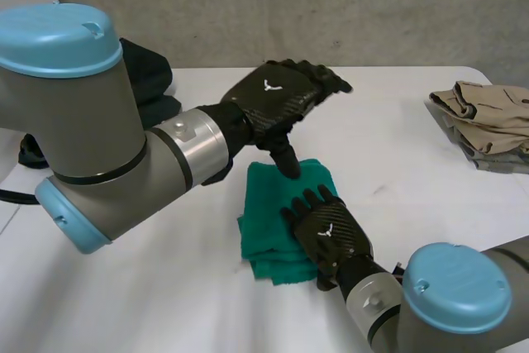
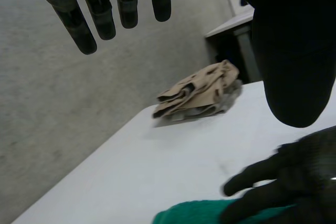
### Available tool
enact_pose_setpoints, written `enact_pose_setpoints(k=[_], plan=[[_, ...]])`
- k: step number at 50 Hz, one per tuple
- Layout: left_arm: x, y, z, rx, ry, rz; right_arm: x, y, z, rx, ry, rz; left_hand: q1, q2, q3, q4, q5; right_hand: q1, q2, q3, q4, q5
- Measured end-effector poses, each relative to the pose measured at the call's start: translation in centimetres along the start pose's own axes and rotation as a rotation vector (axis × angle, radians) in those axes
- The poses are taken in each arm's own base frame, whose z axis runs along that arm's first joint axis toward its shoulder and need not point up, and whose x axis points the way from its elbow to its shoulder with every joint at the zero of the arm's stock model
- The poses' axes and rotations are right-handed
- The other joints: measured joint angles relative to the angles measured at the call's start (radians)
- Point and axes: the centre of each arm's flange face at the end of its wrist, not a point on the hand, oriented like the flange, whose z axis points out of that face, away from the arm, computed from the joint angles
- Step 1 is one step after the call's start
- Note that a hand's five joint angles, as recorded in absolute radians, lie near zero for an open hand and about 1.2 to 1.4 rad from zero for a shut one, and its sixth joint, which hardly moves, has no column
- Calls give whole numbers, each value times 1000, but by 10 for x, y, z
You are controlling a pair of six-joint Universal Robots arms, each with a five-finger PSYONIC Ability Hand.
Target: Fold the laundry.
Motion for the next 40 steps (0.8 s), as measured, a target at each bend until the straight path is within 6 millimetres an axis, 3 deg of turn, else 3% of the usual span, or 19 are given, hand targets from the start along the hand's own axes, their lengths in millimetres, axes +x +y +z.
enact_pose_setpoints(k=[10,13,18,25,31,34,40], plan=[[6,1,-4,-12,38,-12,0,7,27,75,60,-10,-4,-5,-7,-5,0,43,51,53,50,42],[6,1,-6,-14,34,-12,3,4,34,99,73,-8,-4,-5,-7,-6,0,263,265,270,264,219],[8,-2,-8,-7,31,-8,8,-6,44,143,84,0,-4,-5,-7,-6,0,841,902,891,886,818],[7,-9,-10,11,26,2,32,-16,62,185,131,9,-4,-5,-7,-6,0,844,955,967,981,884],[5,-21,-12,47,18,20,82,-40,82,277,242,4,-4,-5,-7,-6,0,844,955,967,982,884],[4,-30,-14,75,12,34,125,-59,88,347,337,-7,-4,-5,-7,-6,0,844,955,967,982,884],[2,-50,-18,135,1,52,233,-87,84,470,570,-16,-4,-5,-7,-6,0,844,955,967,982,884]])
